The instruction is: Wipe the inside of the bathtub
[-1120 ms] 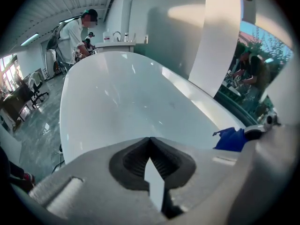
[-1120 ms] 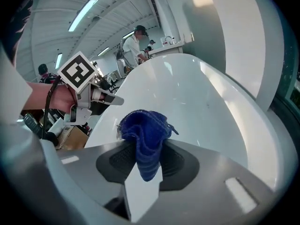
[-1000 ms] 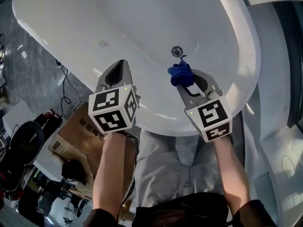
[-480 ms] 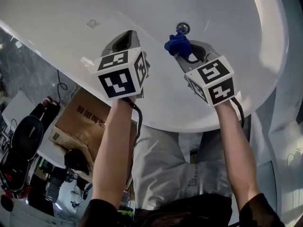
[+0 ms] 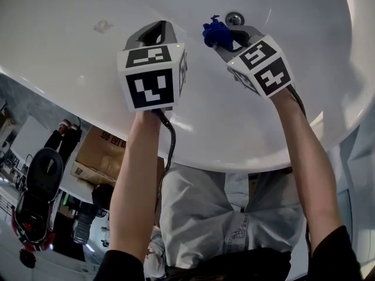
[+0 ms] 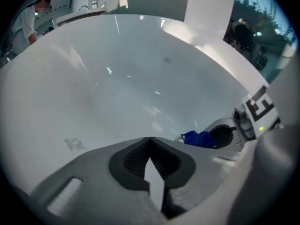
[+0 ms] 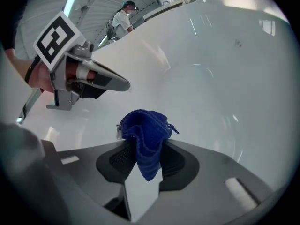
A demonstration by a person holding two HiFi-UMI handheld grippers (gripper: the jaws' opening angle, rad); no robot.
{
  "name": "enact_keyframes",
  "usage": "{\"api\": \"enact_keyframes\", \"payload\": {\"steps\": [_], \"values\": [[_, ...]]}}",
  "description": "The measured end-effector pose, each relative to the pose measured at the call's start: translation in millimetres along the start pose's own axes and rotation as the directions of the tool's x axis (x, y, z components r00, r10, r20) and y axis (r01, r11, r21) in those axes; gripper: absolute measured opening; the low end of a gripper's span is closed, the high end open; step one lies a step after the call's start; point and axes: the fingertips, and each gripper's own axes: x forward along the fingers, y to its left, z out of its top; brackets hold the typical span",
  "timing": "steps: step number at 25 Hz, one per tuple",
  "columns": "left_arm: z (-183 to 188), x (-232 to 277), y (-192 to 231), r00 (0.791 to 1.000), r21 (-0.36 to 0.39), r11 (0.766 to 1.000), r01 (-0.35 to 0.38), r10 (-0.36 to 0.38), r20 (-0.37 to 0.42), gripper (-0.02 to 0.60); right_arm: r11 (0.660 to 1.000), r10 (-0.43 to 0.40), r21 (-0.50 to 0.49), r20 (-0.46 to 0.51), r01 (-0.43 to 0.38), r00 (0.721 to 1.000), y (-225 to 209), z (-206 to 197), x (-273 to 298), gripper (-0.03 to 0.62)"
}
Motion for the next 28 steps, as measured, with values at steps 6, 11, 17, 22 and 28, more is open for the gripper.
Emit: {"api": "enact_keyframes", "payload": {"steps": [6, 11, 17, 22, 28], "values": [[0.2, 30.6, 0.1, 0.999, -0.031, 0.999, 0.044, -0.044, -0.028, 0.005, 0.995, 0.073, 0.074, -0.012, -0.072, 0.997, -21.6, -18.2, 40.3, 0.135], [-4.7, 46.6, 3.6, 0.998, -0.109, 0.993, 0.046, -0.051, -0.037, 0.005, 0.986, 0.154, 0.073, -0.018, -0.152, 0.988, -19.3, -22.9, 74.9, 0.135], [-23.0, 51.9, -4.6, 0.994, -0.179, 0.980, 0.091, -0.099, -0.036, 0.005, 0.979, 0.170, 0.121, -0.041, -0.164, 0.985, -11.8, -51.9, 116.7, 0.135], [-27.9, 51.6, -6.7, 0.993, -0.190, 0.977, 0.098, -0.108, -0.043, 0.005, 0.971, 0.167, 0.185, -0.061, -0.154, 0.984, -11.2, -70.9, 134.3, 0.135], [-36.3, 55.2, -5.2, 0.991, -0.183, 0.978, 0.104, -0.116, -0.060, 0.005, 0.969, 0.186, 0.180, -0.084, -0.169, 0.979, -4.7, -80.0, 144.3, 0.133]]}}
